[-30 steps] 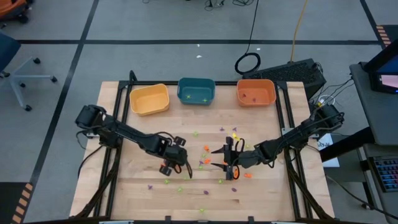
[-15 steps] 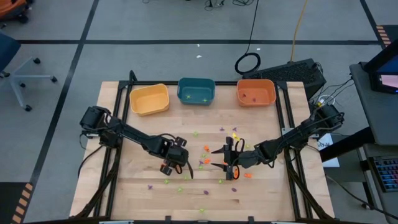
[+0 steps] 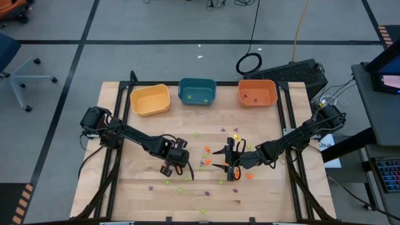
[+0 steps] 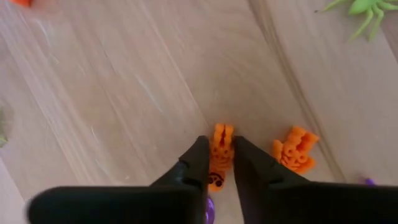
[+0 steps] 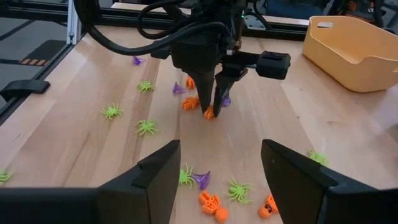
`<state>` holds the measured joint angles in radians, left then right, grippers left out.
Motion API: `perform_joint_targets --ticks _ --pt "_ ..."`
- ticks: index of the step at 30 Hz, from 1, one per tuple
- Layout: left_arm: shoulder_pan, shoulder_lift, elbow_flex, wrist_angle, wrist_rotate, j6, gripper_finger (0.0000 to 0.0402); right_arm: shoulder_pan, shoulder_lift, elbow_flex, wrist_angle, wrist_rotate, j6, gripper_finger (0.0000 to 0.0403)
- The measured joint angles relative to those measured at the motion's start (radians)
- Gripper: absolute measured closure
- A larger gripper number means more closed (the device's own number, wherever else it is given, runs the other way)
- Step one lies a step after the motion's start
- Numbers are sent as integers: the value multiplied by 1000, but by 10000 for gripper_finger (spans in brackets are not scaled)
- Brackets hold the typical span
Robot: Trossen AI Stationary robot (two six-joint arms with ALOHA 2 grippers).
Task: Sort Halloween decoration
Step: Put the orange skeleton toy into the yellow bin
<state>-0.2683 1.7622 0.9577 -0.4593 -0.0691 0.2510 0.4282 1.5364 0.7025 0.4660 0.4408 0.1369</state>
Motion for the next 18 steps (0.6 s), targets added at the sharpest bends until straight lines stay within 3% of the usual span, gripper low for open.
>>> perform_joint_targets --ticks 4,18 --pt "0 0 0 1 0 -2 390 1 0 0 0 0 1 193" --pt "1 -82 10 -11 -49 -36 380 20 0 1 -7 1 8 193"
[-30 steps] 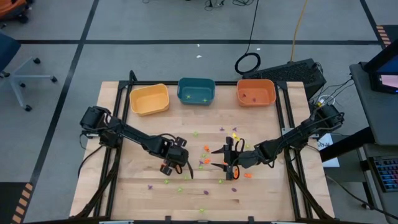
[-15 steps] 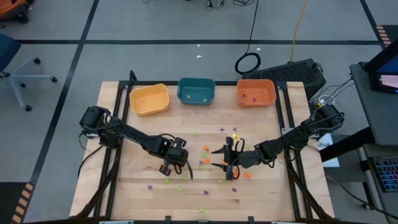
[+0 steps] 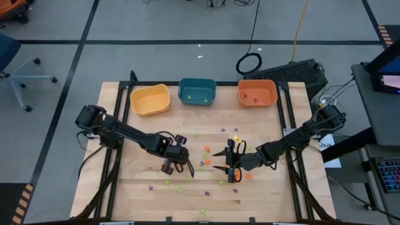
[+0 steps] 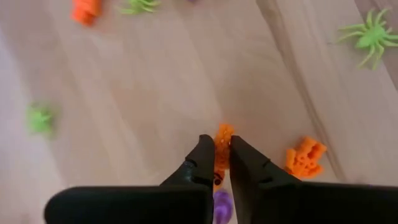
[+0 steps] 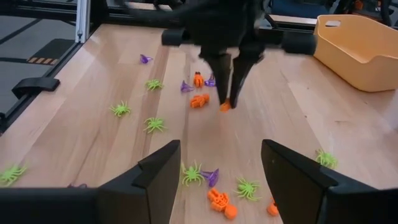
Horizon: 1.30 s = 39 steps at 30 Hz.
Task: Sort Halloween decoration
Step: Put the orange skeleton toy into the yellow bin
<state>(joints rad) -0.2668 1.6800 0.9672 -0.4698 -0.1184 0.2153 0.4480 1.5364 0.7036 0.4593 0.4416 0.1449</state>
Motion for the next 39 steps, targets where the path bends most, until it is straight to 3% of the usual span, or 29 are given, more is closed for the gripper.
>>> perform_joint_targets --ticks 6,15,26,33,39 --pt "2 -105 0 -44 -77 -1 380 0 0 0 -20 1 13 193" --pt "40 -326 -35 -29 -81 -53 380 0 0 0 -30 3 26 193" --pt "45 -537 -276 325 -69 -54 380 0 0 0 -23 3 27 193" --pt "44 -537 -404 490 -45 -116 388 -1 0 0 -16 4 27 193" --pt "44 -491 -440 518 -7 -188 400 -2 0 0 -15 36 27 193"
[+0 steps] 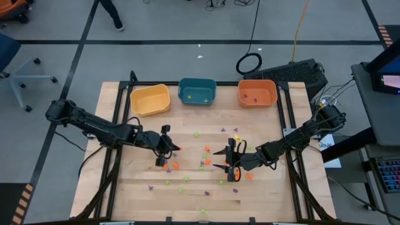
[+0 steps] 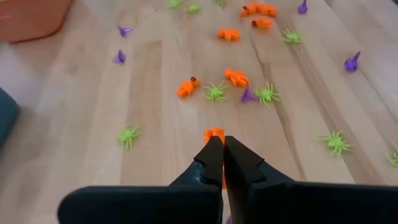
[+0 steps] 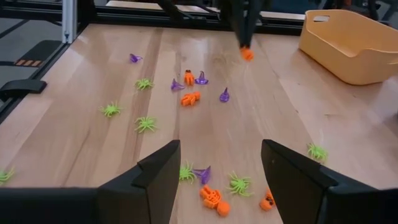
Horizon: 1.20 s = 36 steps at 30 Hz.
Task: Sort Halloween decoration
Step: Put the orange skeleton toy into the yellow bin
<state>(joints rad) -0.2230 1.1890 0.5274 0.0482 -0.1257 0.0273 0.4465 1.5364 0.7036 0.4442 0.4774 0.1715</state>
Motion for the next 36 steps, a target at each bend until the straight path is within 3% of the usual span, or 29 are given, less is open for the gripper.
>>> perform_joint_targets --ticks 16,36 --pt "-2 155 0 108 109 -33 402 -2 0 0 -4 20 0 193" --pt "-2 160 0 284 173 -20 402 -2 0 0 -9 20 0 193"
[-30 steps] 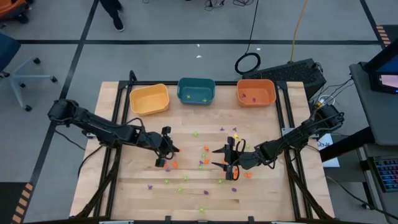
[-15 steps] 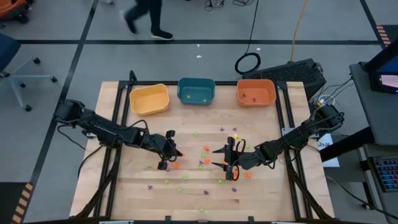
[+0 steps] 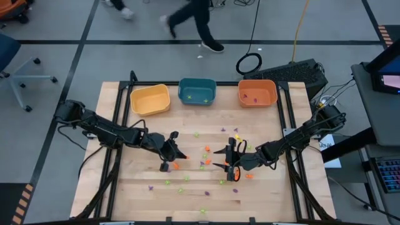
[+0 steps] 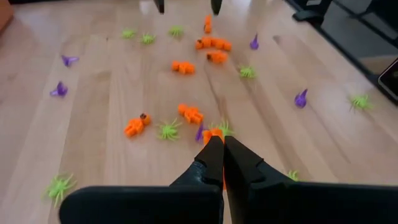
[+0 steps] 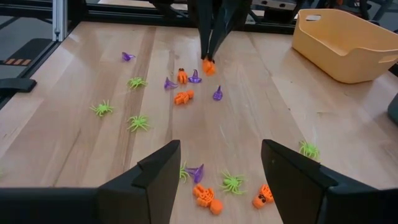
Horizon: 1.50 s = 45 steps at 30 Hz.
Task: Sort Halloween decoration
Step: Put the orange skeleton toy into the yellow bin
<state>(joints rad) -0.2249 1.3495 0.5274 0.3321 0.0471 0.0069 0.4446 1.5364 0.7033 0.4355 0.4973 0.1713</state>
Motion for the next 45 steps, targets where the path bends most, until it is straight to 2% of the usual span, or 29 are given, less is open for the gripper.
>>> perform_joint_targets --ticks 6,12,16,25,31,39,45 --pt "0 0 0 7 10 14 402 0 0 0 -12 0 0 193" --pt "0 0 0 -4 11 128 402 0 0 0 -15 0 0 193" --pt "0 0 0 -4 10 248 402 0 0 0 -17 0 0 193" --pt "-15 0 0 -5 9 654 402 0 0 0 -17 0 0 193" --pt "-18 0 0 -5 -45 802 402 0 0 0 -17 0 0 193" --pt "-18 0 0 -4 -104 805 402 0 0 0 -17 0 0 193" --pt "-1 -23 1 18 -108 608 402 0 0 0 -17 0 0 193"
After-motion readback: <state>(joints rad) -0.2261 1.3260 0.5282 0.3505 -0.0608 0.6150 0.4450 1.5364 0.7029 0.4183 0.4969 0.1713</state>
